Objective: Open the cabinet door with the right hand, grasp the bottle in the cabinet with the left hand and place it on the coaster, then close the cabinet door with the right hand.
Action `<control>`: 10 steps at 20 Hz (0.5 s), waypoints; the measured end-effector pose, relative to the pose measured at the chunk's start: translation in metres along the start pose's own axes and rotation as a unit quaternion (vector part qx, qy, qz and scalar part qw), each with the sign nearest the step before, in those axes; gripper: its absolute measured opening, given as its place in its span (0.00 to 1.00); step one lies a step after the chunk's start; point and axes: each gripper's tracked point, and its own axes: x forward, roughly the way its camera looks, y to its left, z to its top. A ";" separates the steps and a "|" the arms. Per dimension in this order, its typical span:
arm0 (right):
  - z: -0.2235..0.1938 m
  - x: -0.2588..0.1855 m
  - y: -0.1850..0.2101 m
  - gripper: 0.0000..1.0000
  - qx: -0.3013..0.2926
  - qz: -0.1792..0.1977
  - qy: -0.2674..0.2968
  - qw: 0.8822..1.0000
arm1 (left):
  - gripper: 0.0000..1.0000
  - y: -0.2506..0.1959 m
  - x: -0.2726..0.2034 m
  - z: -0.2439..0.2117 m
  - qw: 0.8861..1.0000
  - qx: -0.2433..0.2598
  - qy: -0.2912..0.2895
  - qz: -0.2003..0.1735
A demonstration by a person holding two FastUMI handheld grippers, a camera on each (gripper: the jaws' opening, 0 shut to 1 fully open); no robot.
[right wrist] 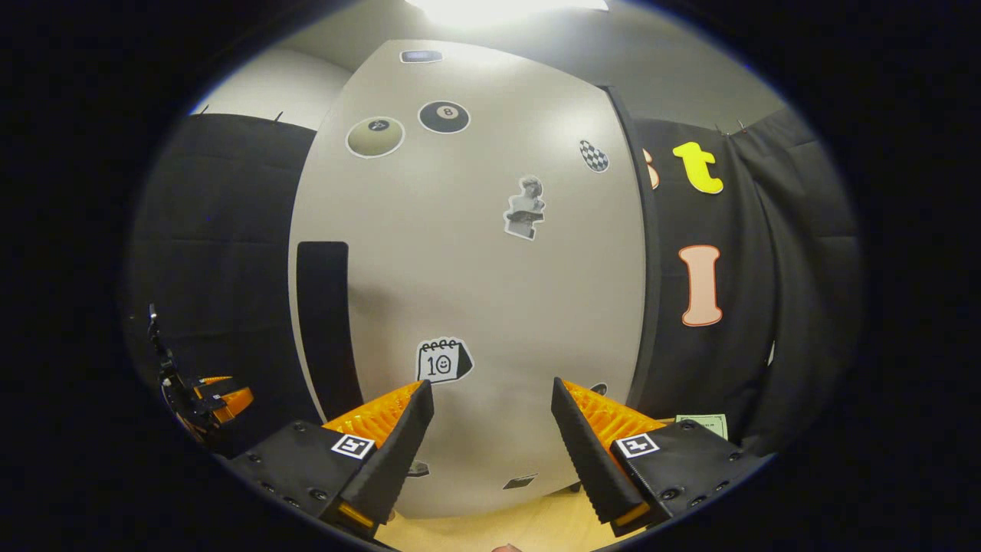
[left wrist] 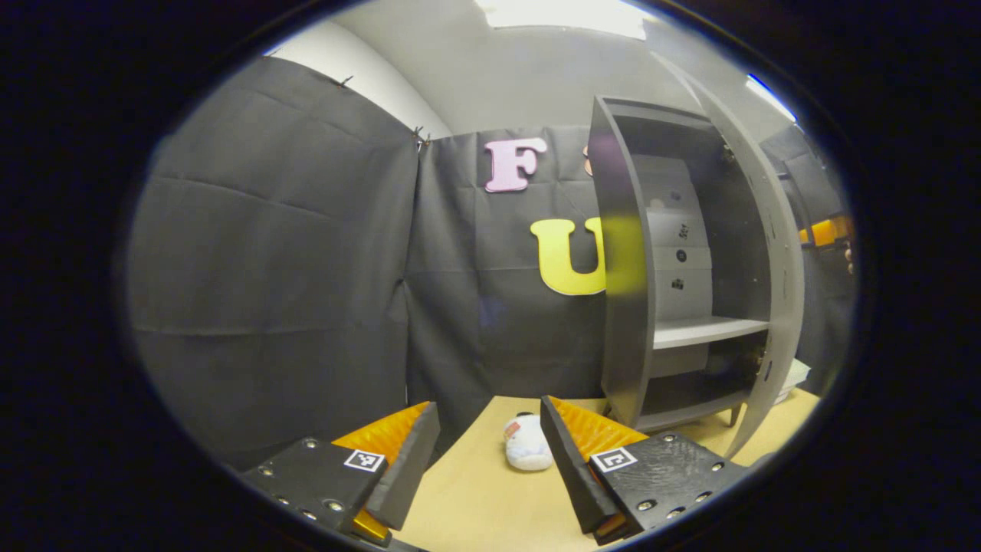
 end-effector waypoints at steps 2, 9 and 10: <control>-0.002 0.014 0.001 0.98 0.008 -0.006 -0.005 1.000 | 0.80 0.009 0.002 -0.003 1.000 0.000 0.003 0.002; -0.019 0.064 0.006 0.99 0.012 -0.031 0.001 0.999 | 0.82 0.048 0.001 -0.014 1.000 0.006 0.008 0.026; -0.019 0.064 0.009 0.98 0.012 -0.029 0.000 1.000 | 0.82 0.054 0.002 -0.016 0.999 0.007 0.009 0.030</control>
